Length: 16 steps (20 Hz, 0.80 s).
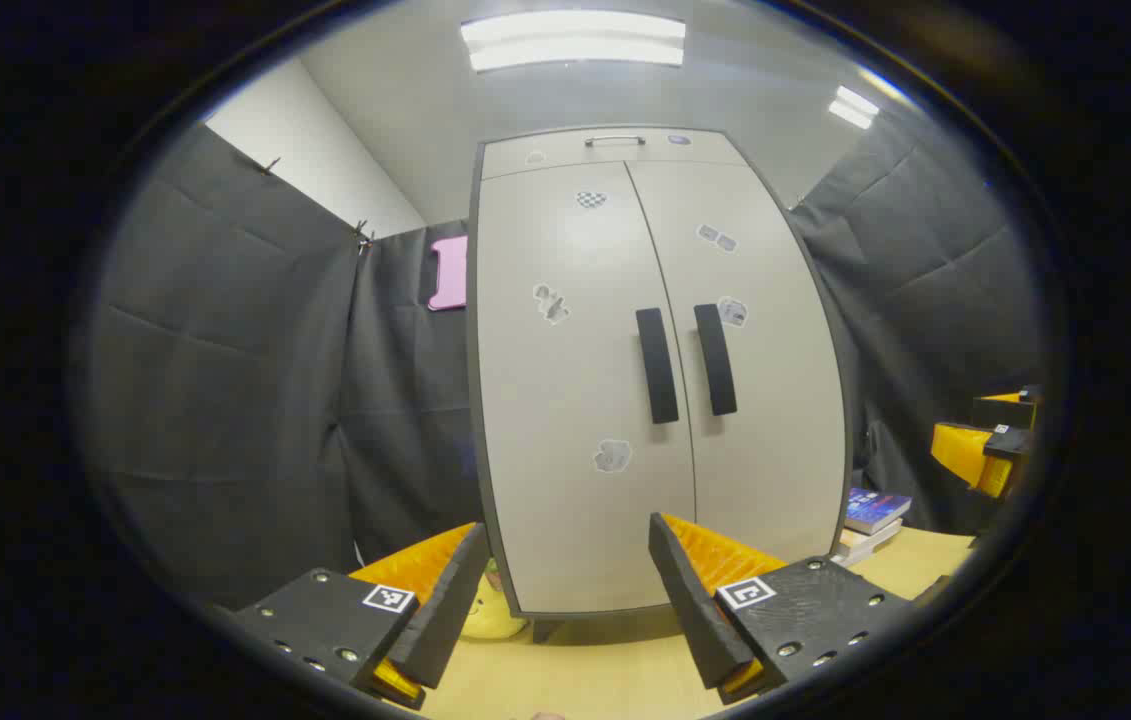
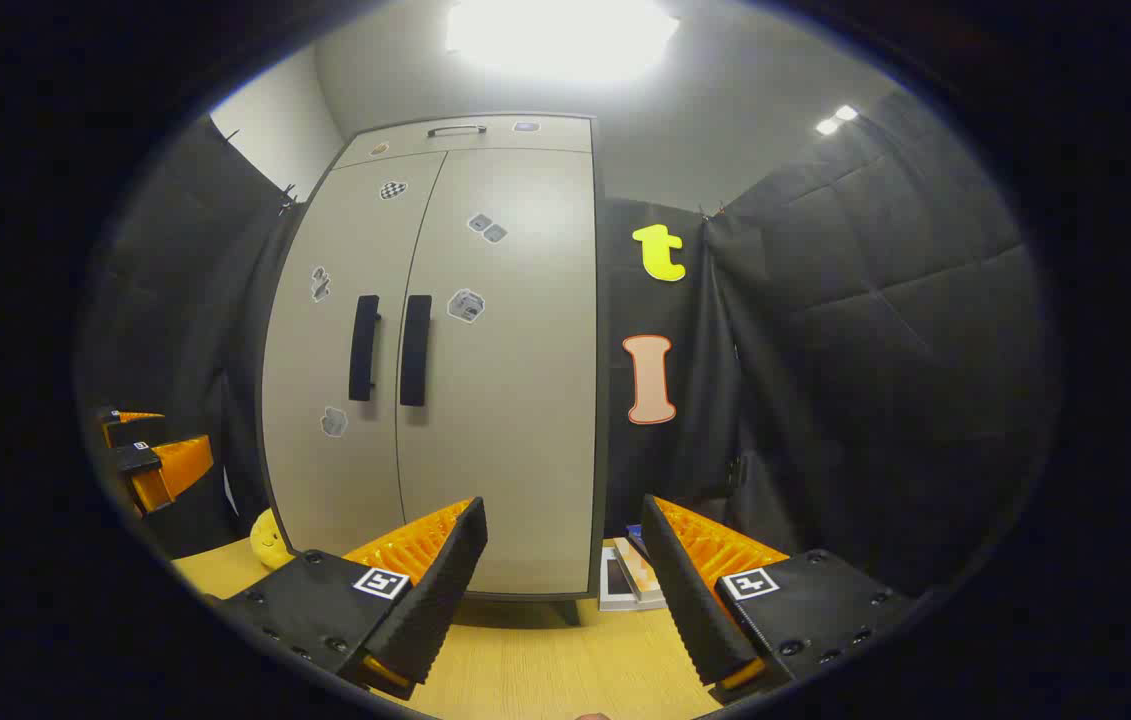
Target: Open the right door of the double-door shoe cabinet with the right hand, and open the left door with the left hand.
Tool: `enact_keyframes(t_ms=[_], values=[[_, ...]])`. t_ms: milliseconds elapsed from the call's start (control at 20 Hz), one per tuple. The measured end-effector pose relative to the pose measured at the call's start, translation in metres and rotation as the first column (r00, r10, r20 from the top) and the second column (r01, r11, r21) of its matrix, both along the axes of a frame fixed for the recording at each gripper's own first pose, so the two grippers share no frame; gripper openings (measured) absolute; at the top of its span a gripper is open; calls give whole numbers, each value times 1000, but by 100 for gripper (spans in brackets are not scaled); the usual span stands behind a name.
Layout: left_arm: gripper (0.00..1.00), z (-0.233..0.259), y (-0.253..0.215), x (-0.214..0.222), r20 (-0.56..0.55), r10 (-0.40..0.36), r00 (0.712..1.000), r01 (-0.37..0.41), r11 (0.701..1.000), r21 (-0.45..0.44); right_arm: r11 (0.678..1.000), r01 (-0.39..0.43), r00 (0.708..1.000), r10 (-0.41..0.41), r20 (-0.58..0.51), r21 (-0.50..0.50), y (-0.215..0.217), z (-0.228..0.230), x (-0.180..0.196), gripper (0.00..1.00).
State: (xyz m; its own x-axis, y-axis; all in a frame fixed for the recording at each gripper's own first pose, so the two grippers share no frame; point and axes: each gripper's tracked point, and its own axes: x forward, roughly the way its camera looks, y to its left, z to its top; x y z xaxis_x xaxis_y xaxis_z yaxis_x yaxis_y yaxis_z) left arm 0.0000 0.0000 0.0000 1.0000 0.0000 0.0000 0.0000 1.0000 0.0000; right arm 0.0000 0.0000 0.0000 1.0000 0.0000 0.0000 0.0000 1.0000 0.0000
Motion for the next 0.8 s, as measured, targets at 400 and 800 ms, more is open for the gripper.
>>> enact_keyframes(t_ms=[400,800], values=[[95,4,4,3,3,5,1000,-5,1000,6,1000,-13,1000,13,9,-2,6,4,5,98],[94,2,14,0,3,23,1000,-23,1000,6,998,-56,998,56,16,4,22,18,15,98]])
